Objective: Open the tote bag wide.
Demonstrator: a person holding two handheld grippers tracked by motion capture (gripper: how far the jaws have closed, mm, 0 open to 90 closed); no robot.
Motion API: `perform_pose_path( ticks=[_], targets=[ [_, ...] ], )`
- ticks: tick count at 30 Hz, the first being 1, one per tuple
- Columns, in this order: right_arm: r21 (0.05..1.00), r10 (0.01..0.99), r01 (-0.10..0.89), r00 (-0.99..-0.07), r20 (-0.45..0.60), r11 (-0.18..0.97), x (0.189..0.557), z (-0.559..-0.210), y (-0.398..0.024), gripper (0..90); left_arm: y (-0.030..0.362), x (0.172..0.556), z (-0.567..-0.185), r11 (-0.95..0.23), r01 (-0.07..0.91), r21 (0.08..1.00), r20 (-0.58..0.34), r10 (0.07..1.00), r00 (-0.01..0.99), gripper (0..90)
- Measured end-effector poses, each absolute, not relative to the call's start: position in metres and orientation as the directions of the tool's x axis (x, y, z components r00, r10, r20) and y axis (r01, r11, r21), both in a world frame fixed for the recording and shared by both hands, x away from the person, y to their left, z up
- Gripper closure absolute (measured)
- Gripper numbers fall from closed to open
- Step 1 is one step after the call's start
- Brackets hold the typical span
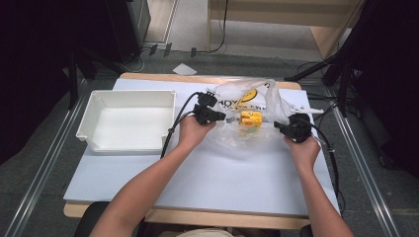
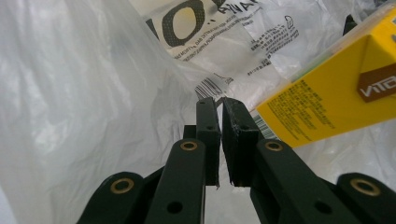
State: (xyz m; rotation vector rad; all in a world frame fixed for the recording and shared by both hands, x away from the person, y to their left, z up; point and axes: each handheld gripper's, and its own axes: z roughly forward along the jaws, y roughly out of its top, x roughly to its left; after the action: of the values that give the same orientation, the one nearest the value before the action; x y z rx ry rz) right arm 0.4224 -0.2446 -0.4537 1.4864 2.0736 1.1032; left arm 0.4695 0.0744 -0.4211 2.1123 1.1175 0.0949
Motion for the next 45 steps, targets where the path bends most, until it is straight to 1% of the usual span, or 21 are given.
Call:
perform_pose_path(
  ticks=[8, 15, 19, 24, 29, 35, 38, 42, 43, 45],
  targets=[
    [0.748, 0.919, 0.65, -0.364, 0.154, 0.132, 0.426, -0.47, -0.251, 78.3, 0.079, 0.475, -0.434, -0.346, 0.691, 0.635, -0.247, 0.756, 0.606, 84.7],
    [0.728, 0.923, 0.677, -0.343, 0.176, 0.112, 0.429, -0.475, -0.259, 77.0, 0.089, 0.484, -0.446, -0.321, 0.715, 0.621, -0.252, 0.782, 0.57, 83.7],
    [0.716, 0.928, 0.69, -0.327, 0.18, 0.104, 0.43, -0.481, -0.265, 74.4, 0.093, 0.489, -0.45, -0.298, 0.73, 0.615, -0.258, 0.798, 0.544, 83.0],
    [0.716, 0.932, 0.688, -0.324, 0.16, 0.116, 0.429, -0.484, -0.27, 73.3, 0.097, 0.494, -0.455, -0.284, 0.739, 0.61, -0.25, 0.817, 0.52, 82.6],
    [0.721, 0.94, 0.685, -0.305, 0.154, 0.104, 0.428, -0.485, -0.277, 73.0, 0.104, 0.5, -0.459, -0.241, 0.763, 0.6, -0.271, 0.836, 0.477, 82.2],
    [0.716, 0.943, 0.692, -0.29, 0.164, 0.089, 0.427, -0.484, -0.285, 72.9, 0.102, 0.507, -0.46, -0.245, 0.76, 0.602, -0.238, 0.853, 0.464, 82.4],
    [0.716, 0.945, 0.691, -0.291, 0.149, 0.1, 0.425, -0.484, -0.287, 73.1, 0.102, 0.508, -0.462, -0.256, 0.744, 0.618, -0.214, 0.855, 0.472, 83.5],
    [0.714, 0.947, 0.692, -0.29, 0.137, 0.109, 0.424, -0.484, -0.289, 75.6, 0.101, 0.509, -0.463, -0.251, 0.736, 0.628, -0.209, 0.857, 0.471, 84.2],
    [0.709, 0.951, 0.696, -0.282, 0.128, 0.111, 0.422, -0.483, -0.29, 79.1, 0.1, 0.508, -0.463, -0.267, 0.722, 0.638, -0.182, 0.859, 0.478, 84.5],
    [0.705, 0.951, 0.699, -0.285, 0.12, 0.12, 0.42, -0.483, -0.291, 81.3, 0.1, 0.509, -0.464, -0.263, 0.72, 0.642, -0.176, 0.864, 0.472, 85.1]
  ],
)
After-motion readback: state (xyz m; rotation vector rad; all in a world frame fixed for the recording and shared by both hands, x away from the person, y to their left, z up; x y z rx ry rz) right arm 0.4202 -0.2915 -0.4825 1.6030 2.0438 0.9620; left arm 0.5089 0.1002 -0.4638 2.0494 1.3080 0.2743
